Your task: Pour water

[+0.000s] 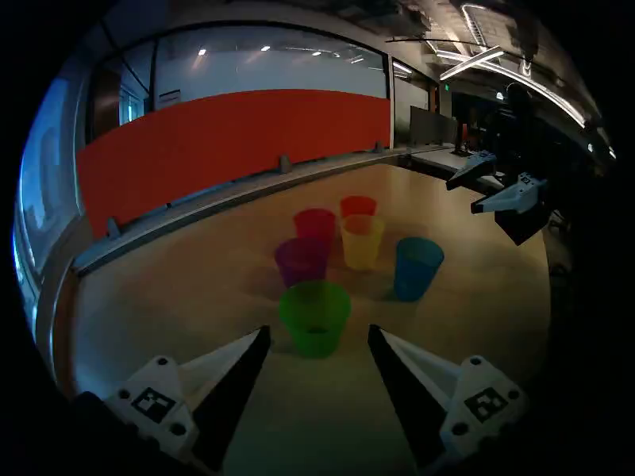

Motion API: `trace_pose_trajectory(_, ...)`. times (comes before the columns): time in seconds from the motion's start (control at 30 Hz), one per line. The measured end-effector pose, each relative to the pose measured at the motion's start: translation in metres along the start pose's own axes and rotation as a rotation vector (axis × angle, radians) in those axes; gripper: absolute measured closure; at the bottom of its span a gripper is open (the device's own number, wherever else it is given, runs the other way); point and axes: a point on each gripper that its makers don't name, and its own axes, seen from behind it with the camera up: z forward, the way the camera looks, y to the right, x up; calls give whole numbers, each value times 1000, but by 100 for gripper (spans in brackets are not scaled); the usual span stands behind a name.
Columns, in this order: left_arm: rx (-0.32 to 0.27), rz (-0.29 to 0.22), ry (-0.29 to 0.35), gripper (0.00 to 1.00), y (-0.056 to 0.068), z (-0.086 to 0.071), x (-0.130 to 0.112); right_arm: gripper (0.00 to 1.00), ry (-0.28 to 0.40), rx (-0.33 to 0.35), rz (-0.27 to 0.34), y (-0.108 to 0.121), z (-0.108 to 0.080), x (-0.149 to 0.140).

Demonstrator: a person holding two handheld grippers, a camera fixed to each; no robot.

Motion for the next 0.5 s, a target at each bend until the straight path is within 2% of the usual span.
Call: trace_pose_trajectory(0.5,-7,-5,-48,8,-3,9,-13,1,-36,29,-18,-11,20,-18)
